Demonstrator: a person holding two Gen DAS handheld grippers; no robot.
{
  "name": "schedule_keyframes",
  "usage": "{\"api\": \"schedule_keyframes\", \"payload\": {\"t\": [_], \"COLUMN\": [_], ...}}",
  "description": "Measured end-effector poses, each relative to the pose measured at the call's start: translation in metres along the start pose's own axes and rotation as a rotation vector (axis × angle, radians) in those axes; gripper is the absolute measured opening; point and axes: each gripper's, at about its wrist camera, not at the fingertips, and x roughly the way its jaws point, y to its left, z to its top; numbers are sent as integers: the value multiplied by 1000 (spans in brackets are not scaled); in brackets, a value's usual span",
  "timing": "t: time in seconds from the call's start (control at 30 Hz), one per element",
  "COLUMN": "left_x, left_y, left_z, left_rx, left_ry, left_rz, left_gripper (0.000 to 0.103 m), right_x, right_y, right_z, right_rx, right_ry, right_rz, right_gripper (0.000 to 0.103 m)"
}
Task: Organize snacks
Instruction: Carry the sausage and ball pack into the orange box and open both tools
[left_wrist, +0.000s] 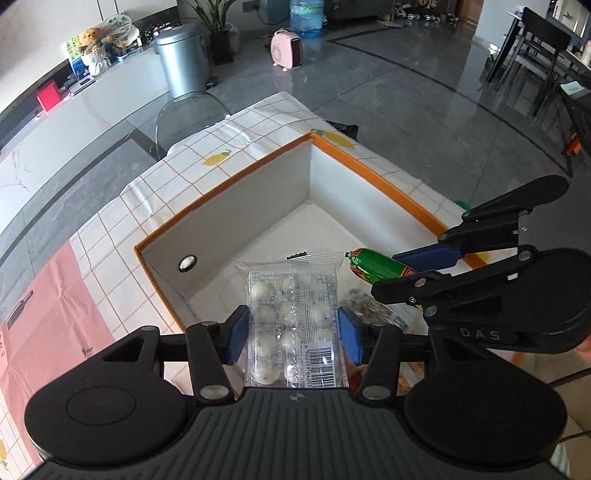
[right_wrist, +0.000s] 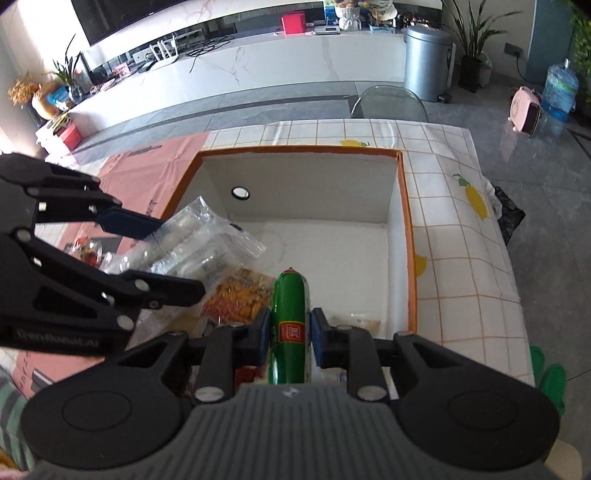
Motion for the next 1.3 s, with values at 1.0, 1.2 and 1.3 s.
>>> {"api": "schedule_keyframes", "payload": {"t": [1.0, 1.2, 1.3], "left_x": [93, 72, 50], "left_y": [-1, 5, 7], "left_z": [5, 6, 2], "left_rx": [430, 386, 365], "left_ry": [103, 81, 55], "left_rz": [95, 60, 58], "left_gripper": [71, 76, 76], "right_x": [116, 116, 111], "right_y": [-19, -19, -18], "right_z": [47, 47, 48], "right_rx": [135, 154, 162], "right_ry": [223, 226, 216], "right_rz": [52, 28, 18], "right_gripper": [20, 23, 29]}}
